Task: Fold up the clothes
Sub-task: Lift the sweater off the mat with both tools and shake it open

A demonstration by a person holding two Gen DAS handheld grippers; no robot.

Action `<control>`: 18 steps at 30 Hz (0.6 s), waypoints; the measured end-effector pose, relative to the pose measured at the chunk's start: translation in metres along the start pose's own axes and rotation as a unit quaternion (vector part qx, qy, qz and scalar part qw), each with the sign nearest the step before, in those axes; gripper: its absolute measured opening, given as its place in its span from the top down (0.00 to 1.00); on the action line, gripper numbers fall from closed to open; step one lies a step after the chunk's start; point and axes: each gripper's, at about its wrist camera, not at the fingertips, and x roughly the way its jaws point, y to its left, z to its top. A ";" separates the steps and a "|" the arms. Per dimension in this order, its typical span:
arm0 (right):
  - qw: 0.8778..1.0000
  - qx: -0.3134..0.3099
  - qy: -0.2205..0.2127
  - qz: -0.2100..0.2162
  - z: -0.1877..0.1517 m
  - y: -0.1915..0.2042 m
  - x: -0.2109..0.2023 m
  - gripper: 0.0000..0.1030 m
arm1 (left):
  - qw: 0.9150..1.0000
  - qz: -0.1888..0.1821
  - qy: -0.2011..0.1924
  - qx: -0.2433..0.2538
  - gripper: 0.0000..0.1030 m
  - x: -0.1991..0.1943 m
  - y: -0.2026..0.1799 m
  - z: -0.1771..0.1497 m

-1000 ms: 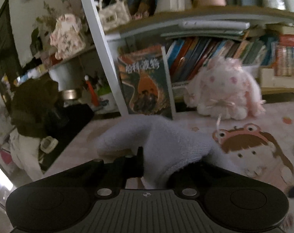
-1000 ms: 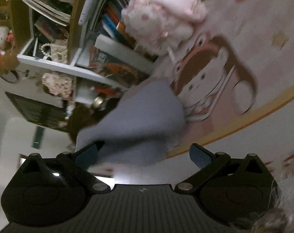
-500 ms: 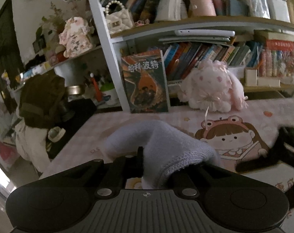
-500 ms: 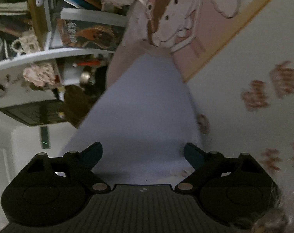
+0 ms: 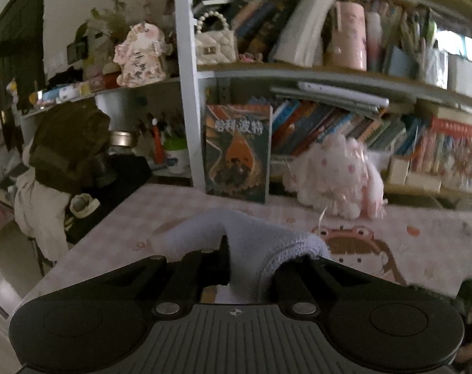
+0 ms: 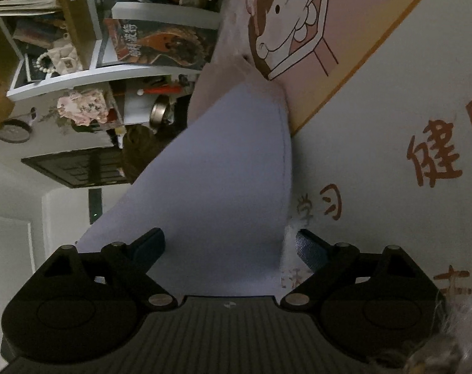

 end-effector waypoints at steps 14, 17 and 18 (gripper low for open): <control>0.955 -0.100 -0.077 0.270 0.027 0.103 -0.089 0.93 | 0.991 -0.039 -0.095 0.080 0.97 -0.052 0.005 0.041; 0.916 -0.178 -0.123 0.338 0.034 0.170 -0.125 0.93 | 0.977 -0.118 -0.151 0.096 0.97 -0.084 0.000 0.057; 0.901 -0.205 -0.132 0.358 0.034 0.193 -0.134 0.93 | 0.970 -0.152 -0.164 0.092 0.97 -0.094 0.000 0.061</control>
